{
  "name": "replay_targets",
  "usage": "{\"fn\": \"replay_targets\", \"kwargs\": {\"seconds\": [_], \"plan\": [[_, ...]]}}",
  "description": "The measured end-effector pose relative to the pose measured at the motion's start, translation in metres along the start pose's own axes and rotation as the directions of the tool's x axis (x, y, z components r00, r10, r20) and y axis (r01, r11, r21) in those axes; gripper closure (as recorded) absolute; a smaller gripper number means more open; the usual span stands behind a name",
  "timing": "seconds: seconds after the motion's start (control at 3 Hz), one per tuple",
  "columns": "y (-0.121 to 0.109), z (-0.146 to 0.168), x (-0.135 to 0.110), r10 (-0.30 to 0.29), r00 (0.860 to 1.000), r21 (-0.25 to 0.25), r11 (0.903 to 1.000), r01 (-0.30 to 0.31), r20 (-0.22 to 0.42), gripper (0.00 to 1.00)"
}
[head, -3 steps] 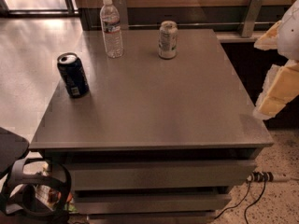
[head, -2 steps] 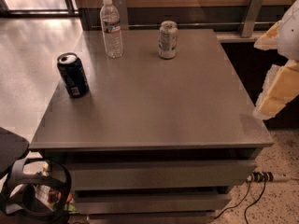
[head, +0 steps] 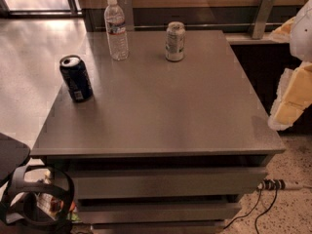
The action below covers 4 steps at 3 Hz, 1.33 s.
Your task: Move 7up can near pepsi can
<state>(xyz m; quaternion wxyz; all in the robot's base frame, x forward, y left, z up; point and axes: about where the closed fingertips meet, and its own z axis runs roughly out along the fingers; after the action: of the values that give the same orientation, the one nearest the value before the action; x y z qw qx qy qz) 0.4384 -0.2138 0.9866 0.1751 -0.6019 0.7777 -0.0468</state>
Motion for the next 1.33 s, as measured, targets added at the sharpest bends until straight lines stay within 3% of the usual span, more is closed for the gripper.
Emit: {"fn": "replay_targets", "kwargs": {"seconds": [0.33,0.67,1.0,1.33], "plan": [[-0.011,-0.001,-0.002,0.028,0.999,0.018,0.9994,-0.028,0.042,0.0],[-0.041,0.01,-0.011,0.124,0.971,0.064,0.9882,-0.139,0.205,0.0],[-0.054,0.021,-0.016,0.197,0.913,0.079,0.9677,-0.24,0.357,0.0],[-0.091,0.042,-0.04,0.211,0.811,0.084,0.9492,-0.303,0.546,0.0]]}}
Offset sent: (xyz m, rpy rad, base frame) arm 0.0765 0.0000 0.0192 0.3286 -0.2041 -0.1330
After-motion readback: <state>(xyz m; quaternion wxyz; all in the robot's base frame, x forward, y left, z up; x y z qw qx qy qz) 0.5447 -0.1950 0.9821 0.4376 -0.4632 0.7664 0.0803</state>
